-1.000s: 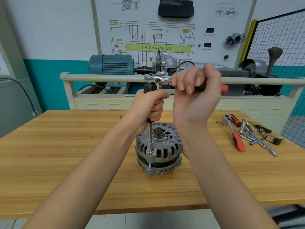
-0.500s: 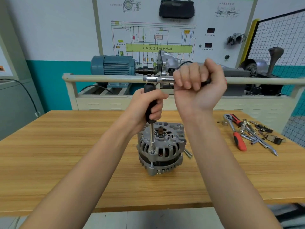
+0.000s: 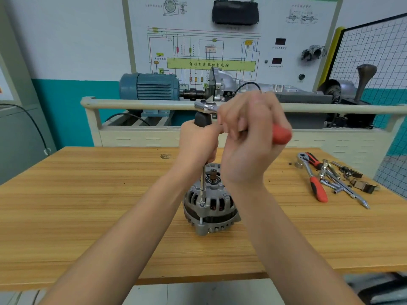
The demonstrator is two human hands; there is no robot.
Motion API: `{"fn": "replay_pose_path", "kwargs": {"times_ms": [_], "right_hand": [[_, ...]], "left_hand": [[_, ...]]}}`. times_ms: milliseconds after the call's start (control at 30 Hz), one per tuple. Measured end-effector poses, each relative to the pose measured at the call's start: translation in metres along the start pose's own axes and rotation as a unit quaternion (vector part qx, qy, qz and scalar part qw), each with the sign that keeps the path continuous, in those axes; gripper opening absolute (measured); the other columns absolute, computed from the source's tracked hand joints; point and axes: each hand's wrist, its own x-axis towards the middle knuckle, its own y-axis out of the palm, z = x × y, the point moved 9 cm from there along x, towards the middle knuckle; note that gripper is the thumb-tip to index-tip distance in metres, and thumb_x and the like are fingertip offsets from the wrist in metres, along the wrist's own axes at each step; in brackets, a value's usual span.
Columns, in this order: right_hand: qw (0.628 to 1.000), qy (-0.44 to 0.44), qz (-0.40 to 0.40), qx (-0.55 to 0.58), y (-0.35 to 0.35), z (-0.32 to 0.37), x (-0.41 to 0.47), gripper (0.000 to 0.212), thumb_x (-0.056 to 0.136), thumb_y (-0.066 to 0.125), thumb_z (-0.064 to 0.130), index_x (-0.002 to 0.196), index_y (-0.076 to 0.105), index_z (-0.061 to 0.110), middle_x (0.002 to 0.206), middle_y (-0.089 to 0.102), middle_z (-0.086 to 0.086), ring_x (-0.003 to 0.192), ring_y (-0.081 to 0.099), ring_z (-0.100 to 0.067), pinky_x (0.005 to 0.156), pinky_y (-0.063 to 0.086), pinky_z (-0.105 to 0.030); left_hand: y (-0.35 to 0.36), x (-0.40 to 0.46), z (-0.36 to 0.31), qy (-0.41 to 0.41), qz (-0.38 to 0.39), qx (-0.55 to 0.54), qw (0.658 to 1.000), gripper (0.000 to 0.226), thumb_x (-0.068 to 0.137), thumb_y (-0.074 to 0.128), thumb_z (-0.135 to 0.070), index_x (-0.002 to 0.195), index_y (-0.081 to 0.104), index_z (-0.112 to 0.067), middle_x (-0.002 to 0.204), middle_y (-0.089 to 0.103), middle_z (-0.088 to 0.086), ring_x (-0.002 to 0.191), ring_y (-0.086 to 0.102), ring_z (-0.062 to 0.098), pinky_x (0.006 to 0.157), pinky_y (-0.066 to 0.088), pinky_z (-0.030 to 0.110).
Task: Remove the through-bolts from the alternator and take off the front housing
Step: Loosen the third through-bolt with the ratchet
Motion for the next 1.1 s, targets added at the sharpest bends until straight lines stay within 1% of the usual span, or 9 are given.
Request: {"fn": "replay_pose_path", "kwargs": {"times_ms": [100, 233, 400, 467, 667, 800, 933, 1000, 1100], "right_hand": [[0.995, -0.043, 0.033, -0.084, 0.016, 0.006, -0.01, 0.025, 0.084, 0.046, 0.008, 0.065, 0.045, 0.025, 0.057, 0.041, 0.006, 0.05, 0.034, -0.017, 0.051, 0.027, -0.035], [0.987, 0.106, -0.013, 0.124, -0.008, -0.018, 0.009, 0.04, 0.084, 0.042, 0.005, 0.046, 0.041, 0.019, 0.041, 0.033, 0.004, 0.042, 0.028, -0.015, 0.049, 0.027, -0.03], [0.864, 0.322, -0.147, 0.358, -0.045, -0.066, 0.021, 0.039, 0.079, 0.042, 0.011, 0.04, 0.034, 0.015, 0.035, 0.025, 0.003, 0.034, 0.025, -0.013, 0.04, 0.024, -0.022], [0.841, 0.332, -0.189, 0.384, -0.052, -0.076, 0.021, 0.04, 0.079, 0.042, 0.011, 0.041, 0.033, 0.015, 0.034, 0.024, 0.004, 0.032, 0.025, -0.012, 0.038, 0.023, -0.021], [0.927, 0.24, -0.125, 0.261, -0.045, -0.054, 0.018, 0.047, 0.091, 0.036, 0.011, 0.044, 0.036, 0.017, 0.039, 0.027, 0.003, 0.04, 0.027, -0.014, 0.045, 0.033, -0.027], [0.99, 0.084, -0.037, 0.104, -0.02, -0.016, 0.01, 0.037, 0.086, 0.041, 0.003, 0.053, 0.04, 0.018, 0.042, 0.034, 0.001, 0.043, 0.032, -0.018, 0.052, 0.033, -0.033], [0.998, -0.042, 0.016, -0.033, -0.002, 0.009, -0.005, 0.029, 0.083, 0.043, 0.005, 0.061, 0.043, 0.024, 0.05, 0.037, 0.005, 0.045, 0.032, -0.017, 0.047, 0.026, -0.039], [1.0, -0.025, 0.014, 0.001, -0.006, 0.005, 0.001, 0.032, 0.082, 0.044, 0.004, 0.056, 0.039, 0.023, 0.047, 0.035, 0.005, 0.043, 0.031, -0.014, 0.047, 0.024, -0.034], [0.981, 0.122, -0.032, 0.15, -0.022, -0.024, 0.019, 0.041, 0.084, 0.043, 0.005, 0.045, 0.037, 0.016, 0.039, 0.031, 0.003, 0.039, 0.029, -0.014, 0.047, 0.029, -0.028]], "left_hand": [[-0.005, 0.0, -0.002, 0.026, -0.033, 0.054, 0.998, 0.031, 0.091, 0.052, -0.005, 0.063, 0.041, -0.013, 0.058, 0.041, 0.002, 0.038, 0.035, 0.005, 0.034, 0.031, 0.013], [-0.005, -0.002, -0.003, 0.037, 0.009, -0.037, 0.999, 0.037, 0.084, 0.058, 0.003, 0.059, 0.037, -0.014, 0.043, 0.031, -0.003, 0.035, 0.024, 0.01, 0.036, 0.023, 0.017], [0.022, -0.007, -0.004, 0.017, 0.234, -0.062, 0.97, 0.041, 0.083, 0.061, -0.001, 0.049, 0.042, -0.013, 0.038, 0.032, -0.002, 0.032, 0.026, 0.013, 0.039, 0.025, 0.019], [0.027, -0.006, -0.002, 0.008, 0.231, -0.04, 0.972, 0.044, 0.085, 0.06, -0.001, 0.048, 0.038, -0.014, 0.038, 0.028, -0.002, 0.03, 0.022, 0.011, 0.038, 0.022, 0.017], [0.011, 0.003, 0.005, -0.011, 0.08, -0.054, 0.995, 0.038, 0.085, 0.054, 0.0, 0.057, 0.034, -0.015, 0.037, 0.027, -0.005, 0.031, 0.019, 0.011, 0.037, 0.02, 0.016], [0.001, 0.002, 0.002, 0.014, -0.014, -0.037, 0.999, 0.038, 0.083, 0.058, -0.001, 0.059, 0.034, -0.016, 0.044, 0.028, -0.003, 0.036, 0.021, 0.011, 0.038, 0.021, 0.018], [0.005, -0.001, -0.003, 0.053, -0.007, -0.011, 0.998, 0.041, 0.083, 0.06, -0.003, 0.057, 0.032, -0.018, 0.048, 0.028, -0.004, 0.042, 0.022, 0.007, 0.037, 0.022, 0.016], [0.008, 0.001, 0.0, 0.035, 0.033, -0.029, 0.998, 0.04, 0.082, 0.059, -0.001, 0.056, 0.034, -0.018, 0.043, 0.029, -0.007, 0.039, 0.022, 0.008, 0.036, 0.022, 0.016], [0.009, 0.005, -0.005, 0.035, 0.081, -0.055, 0.995, 0.036, 0.08, 0.061, 0.001, 0.055, 0.042, -0.017, 0.042, 0.035, -0.004, 0.039, 0.028, 0.013, 0.039, 0.026, 0.018]]}}
